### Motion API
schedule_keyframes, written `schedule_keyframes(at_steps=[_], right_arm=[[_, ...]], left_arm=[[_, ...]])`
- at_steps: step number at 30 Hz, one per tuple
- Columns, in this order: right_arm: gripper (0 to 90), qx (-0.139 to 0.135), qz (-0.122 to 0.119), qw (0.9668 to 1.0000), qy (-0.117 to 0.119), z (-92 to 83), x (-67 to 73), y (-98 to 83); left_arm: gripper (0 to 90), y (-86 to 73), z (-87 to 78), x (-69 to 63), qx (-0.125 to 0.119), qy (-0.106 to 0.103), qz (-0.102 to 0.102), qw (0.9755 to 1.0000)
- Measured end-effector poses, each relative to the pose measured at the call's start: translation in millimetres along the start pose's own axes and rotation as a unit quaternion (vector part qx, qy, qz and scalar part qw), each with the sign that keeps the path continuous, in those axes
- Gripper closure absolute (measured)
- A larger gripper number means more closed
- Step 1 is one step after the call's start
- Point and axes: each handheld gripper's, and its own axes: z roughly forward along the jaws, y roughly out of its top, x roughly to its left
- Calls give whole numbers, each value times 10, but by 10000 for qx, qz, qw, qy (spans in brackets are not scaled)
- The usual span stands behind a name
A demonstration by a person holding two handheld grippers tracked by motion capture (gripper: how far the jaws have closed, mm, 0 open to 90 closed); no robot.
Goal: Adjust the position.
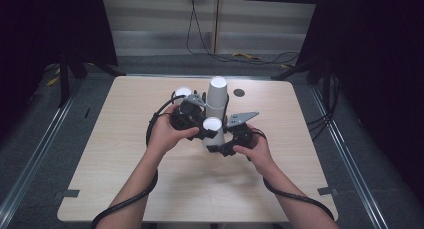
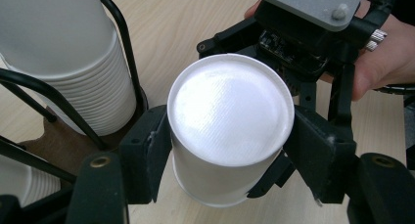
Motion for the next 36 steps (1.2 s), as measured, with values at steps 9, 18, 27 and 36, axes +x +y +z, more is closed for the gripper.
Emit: schedule_keyframes(at_steps=[9,18,27,36], right_arm=[[195,111,32,9999,15,-19,-11,8],[195,476,-96,9988,-32,-88,-44,15],[195,697,-191,9974,-54,-94,-58,45],[195,960,-331,9948,-79,-102,-68,80]], left_arm=[[277,-33,-24,4,22,44,264,9996],[228,-201,-21,48,76,240,234,9994],[228,-318,-5,76,176,242,222,9993],[229,-434,44,91,136,282,104,9995]])
